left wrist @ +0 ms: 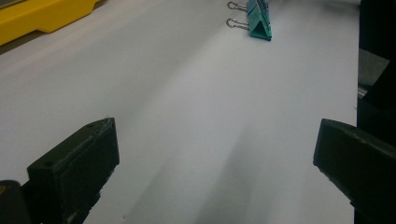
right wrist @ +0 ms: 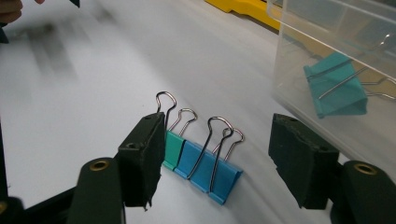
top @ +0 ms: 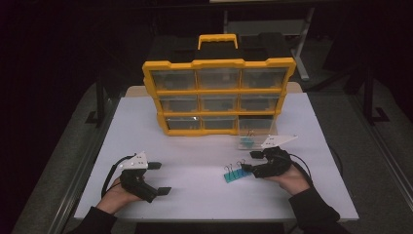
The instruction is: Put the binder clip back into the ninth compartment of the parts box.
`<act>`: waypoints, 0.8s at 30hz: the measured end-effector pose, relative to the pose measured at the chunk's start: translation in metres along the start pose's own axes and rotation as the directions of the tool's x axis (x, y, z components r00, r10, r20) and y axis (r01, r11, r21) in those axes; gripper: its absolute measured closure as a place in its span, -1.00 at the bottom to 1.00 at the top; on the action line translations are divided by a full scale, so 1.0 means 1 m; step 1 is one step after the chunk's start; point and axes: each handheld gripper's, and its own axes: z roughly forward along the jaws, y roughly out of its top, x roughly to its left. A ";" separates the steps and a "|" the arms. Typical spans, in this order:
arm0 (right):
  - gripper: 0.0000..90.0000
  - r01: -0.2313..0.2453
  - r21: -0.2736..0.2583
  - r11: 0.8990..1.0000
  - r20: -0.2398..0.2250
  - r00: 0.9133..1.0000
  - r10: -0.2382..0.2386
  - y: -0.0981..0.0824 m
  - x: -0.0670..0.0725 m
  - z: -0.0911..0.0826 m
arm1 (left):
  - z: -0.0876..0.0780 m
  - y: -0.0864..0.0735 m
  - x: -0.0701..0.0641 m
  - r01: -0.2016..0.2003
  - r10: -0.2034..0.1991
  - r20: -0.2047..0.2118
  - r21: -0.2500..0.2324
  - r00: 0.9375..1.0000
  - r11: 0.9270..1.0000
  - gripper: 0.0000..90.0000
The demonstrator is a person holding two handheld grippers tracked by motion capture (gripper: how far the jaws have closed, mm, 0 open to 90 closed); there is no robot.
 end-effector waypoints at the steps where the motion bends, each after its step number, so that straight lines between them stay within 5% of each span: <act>1: -0.20 -0.008 -0.002 1.000 -0.003 1.000 0.008 0.000 -0.001 0.002 | 0.000 0.000 0.000 0.000 0.000 0.000 0.000 1.000 1.000 -1.00; 24: 0.43 -0.058 0.043 0.997 -0.020 0.998 0.059 -0.004 -0.010 0.029 | 0.002 0.000 0.000 -0.001 0.001 0.004 0.005 1.000 1.000 -1.00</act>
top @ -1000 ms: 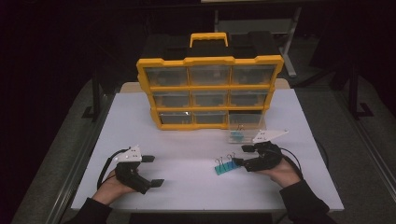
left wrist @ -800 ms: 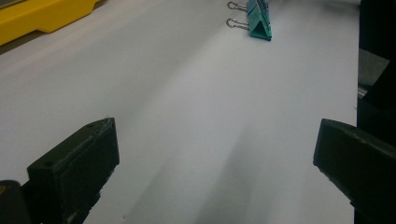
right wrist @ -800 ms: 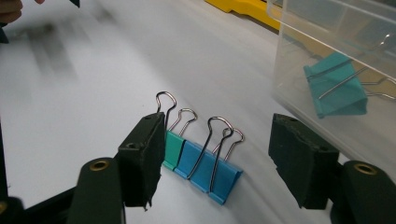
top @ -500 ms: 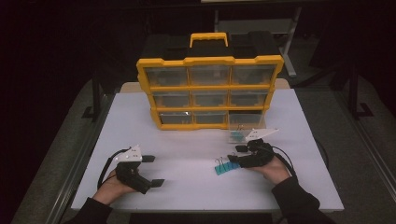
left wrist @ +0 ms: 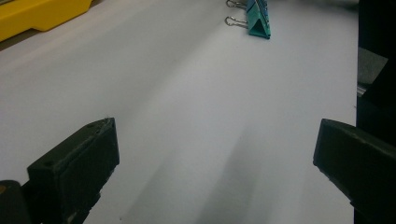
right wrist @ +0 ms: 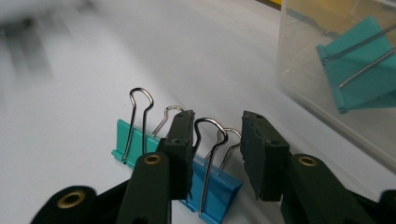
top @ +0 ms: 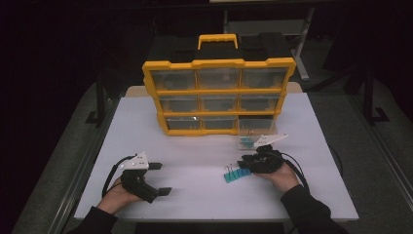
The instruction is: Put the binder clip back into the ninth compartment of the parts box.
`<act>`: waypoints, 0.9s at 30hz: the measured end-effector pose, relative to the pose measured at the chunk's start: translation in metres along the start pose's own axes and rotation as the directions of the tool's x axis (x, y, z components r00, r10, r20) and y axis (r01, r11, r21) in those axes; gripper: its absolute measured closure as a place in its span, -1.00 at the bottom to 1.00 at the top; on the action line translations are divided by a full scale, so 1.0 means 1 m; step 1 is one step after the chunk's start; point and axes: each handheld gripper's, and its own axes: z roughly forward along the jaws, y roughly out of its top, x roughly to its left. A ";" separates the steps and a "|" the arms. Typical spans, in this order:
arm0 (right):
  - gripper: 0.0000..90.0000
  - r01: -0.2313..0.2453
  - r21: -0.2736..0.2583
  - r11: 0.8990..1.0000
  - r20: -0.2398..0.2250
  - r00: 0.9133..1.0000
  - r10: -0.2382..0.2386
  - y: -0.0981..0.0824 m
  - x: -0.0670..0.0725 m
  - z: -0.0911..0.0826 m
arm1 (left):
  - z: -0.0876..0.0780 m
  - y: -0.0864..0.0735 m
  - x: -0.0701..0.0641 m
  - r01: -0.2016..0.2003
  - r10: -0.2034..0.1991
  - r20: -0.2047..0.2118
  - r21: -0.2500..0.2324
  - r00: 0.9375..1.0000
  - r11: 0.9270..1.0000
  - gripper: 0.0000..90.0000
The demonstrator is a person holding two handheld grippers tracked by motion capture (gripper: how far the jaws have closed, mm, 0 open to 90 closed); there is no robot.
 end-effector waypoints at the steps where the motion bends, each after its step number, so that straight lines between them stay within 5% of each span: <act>1: 0.46 0.000 0.003 1.000 -0.004 1.000 0.000 0.000 0.000 0.001 | 0.000 0.000 0.000 0.000 0.000 -0.001 0.001 1.000 1.000 -1.00; 27: 0.92 -0.010 -0.005 1.000 -0.076 0.997 0.010 0.000 -0.001 -0.010 | 0.000 0.000 0.000 -0.004 0.004 0.007 -0.001 1.000 1.000 -1.00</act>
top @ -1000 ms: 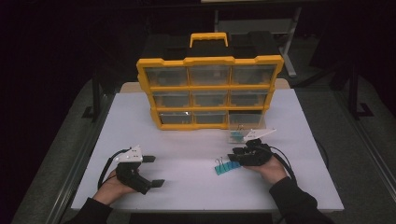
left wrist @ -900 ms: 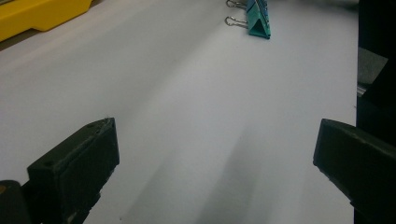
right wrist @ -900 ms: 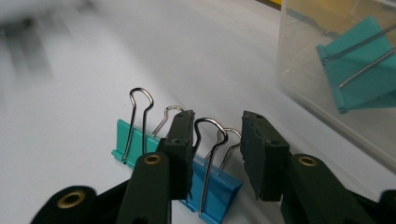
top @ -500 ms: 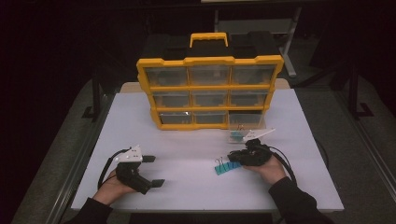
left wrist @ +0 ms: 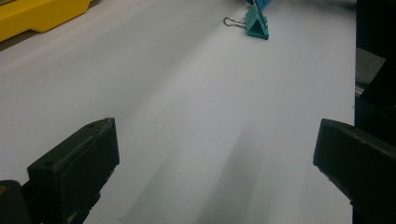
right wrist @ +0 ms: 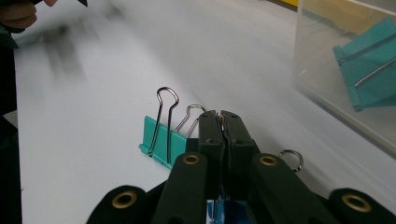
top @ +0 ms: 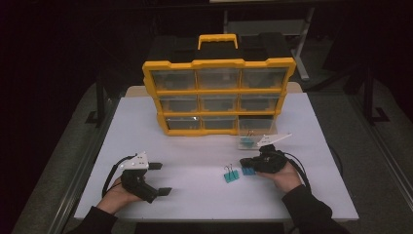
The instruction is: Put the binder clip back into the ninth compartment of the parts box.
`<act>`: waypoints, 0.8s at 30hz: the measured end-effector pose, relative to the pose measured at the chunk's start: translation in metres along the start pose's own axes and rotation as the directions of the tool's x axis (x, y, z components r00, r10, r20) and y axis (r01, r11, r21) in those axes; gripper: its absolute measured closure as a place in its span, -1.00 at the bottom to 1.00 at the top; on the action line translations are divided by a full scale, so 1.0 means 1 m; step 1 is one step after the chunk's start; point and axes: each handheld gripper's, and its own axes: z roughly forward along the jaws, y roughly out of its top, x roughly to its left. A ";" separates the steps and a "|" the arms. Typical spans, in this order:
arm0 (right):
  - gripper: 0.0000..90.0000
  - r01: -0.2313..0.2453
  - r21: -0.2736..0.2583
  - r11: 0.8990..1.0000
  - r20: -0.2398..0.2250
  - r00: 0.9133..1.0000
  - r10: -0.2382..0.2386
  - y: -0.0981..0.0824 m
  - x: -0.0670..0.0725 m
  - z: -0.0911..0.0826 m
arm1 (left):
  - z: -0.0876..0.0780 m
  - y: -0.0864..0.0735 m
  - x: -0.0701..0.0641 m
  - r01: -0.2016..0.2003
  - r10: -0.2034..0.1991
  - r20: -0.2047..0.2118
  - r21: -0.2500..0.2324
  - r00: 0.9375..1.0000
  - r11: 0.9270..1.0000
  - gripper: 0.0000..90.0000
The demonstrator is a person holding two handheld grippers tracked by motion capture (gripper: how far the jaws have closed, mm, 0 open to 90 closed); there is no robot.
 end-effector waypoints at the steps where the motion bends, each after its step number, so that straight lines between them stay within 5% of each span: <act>1: 0.93 -0.002 -0.001 1.000 -0.004 1.000 0.002 0.000 0.000 0.000 | 0.000 0.000 0.000 0.001 -0.001 0.001 -0.001 1.000 1.000 -1.00; 24: 0.94 0.042 -0.027 0.999 0.029 0.999 -0.041 0.004 0.011 -0.028 | 0.003 0.001 0.000 -0.006 0.006 0.004 0.006 1.000 1.000 -1.00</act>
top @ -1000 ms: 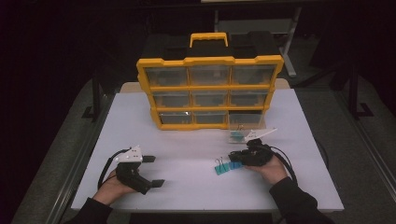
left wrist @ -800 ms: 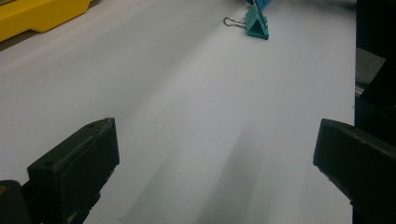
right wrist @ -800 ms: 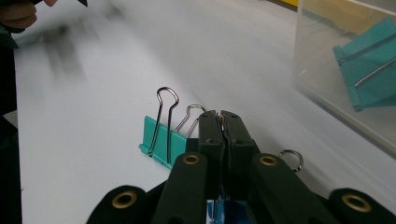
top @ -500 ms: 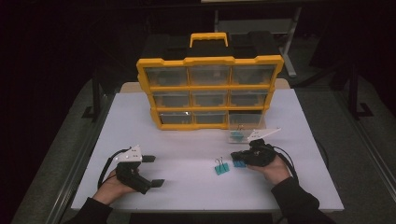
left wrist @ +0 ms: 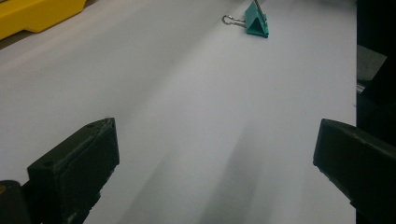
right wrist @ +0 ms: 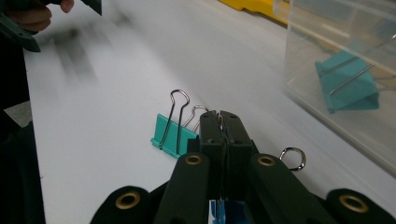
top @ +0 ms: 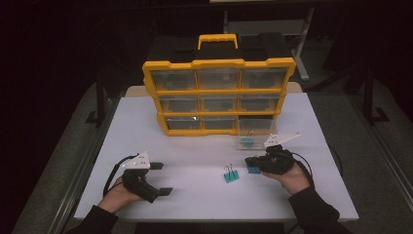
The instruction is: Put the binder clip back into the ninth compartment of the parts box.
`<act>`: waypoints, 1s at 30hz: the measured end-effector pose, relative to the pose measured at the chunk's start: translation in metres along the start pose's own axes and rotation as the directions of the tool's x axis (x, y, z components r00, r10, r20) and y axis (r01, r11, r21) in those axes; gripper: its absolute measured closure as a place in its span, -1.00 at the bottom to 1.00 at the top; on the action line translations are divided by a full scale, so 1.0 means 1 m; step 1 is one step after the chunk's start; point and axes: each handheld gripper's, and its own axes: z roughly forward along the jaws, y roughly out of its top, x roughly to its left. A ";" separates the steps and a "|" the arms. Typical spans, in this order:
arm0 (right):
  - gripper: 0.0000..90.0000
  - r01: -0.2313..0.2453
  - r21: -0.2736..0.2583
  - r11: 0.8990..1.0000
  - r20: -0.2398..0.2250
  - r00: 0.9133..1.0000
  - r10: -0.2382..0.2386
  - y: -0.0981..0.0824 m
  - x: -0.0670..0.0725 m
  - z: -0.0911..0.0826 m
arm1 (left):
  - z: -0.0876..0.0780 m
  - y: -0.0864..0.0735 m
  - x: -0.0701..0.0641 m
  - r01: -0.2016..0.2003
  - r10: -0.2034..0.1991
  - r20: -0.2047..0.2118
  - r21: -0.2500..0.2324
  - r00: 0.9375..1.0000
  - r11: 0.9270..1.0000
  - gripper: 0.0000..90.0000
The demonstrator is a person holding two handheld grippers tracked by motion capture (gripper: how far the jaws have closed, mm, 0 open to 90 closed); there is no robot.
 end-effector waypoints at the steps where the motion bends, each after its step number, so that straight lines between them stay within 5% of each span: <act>1: 0.94 -0.001 -0.004 1.000 0.002 1.000 0.001 0.001 0.001 -0.002 | 0.000 0.000 0.000 0.001 -0.001 -0.002 -0.001 1.000 1.000 -1.00; 30: 0.95 0.061 -0.061 0.996 0.000 0.998 -0.061 0.039 0.015 -0.028 | -0.001 0.000 0.000 -0.003 0.003 -0.014 -0.001 1.000 1.000 -1.00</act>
